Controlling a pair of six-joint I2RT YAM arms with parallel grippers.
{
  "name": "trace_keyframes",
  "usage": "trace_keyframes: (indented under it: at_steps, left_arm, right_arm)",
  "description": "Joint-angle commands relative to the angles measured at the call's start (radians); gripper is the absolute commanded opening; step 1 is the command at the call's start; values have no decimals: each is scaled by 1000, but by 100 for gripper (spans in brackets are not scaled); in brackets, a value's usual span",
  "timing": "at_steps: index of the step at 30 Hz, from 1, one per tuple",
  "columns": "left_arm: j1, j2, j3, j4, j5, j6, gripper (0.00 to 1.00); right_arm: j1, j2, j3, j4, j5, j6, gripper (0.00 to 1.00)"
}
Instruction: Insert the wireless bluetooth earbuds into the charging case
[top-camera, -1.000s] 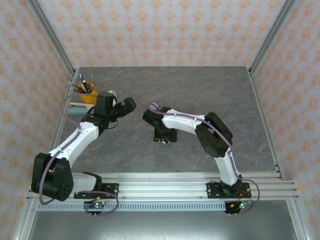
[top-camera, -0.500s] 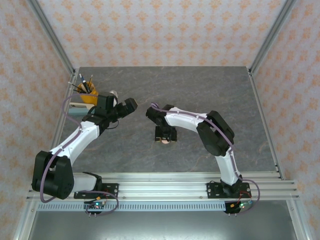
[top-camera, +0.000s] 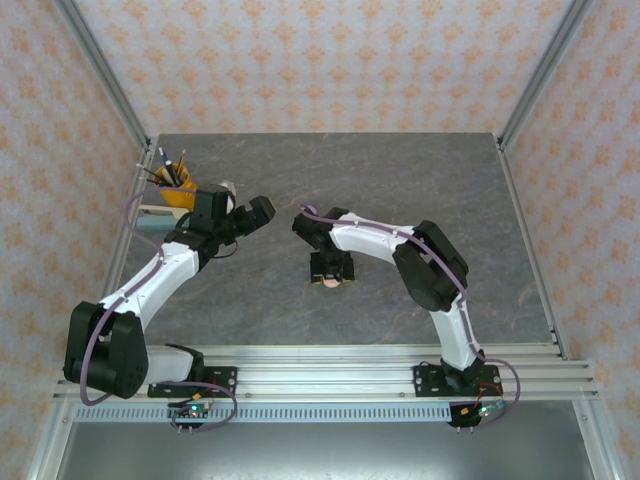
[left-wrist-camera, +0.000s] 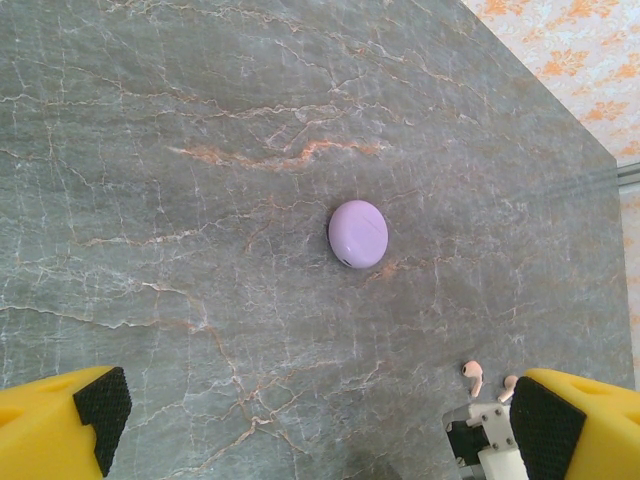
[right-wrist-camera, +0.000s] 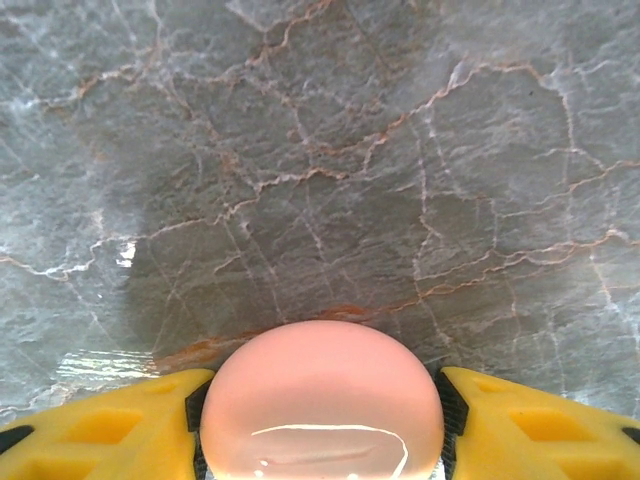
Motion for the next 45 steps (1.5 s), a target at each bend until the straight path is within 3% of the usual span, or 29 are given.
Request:
trace_keyframes:
  at_steps: [1, 10, 19, 36, 45]
  left_arm:
    - [9, -8, 12, 9, 2, 20, 100]
    - [8, 3, -1, 25, 7, 11, 100]
    - [9, 18, -26, 54, 29, 20, 100]
    - [-10, 88, -138, 239, 140, 4, 100]
    - [-84, 117, -203, 382, 178, 33, 100]
  right_arm:
    - [-4, 61, -4, -32, 43, 34, 58]
    - [3, 31, -64, 16, 55, 187, 52]
    - [-43, -59, 2, 15, 107, 241, 50]
    - [-144, -121, -33, 188, 26, 338, 49]
    - [-162, -117, -53, 235, -19, 370, 49]
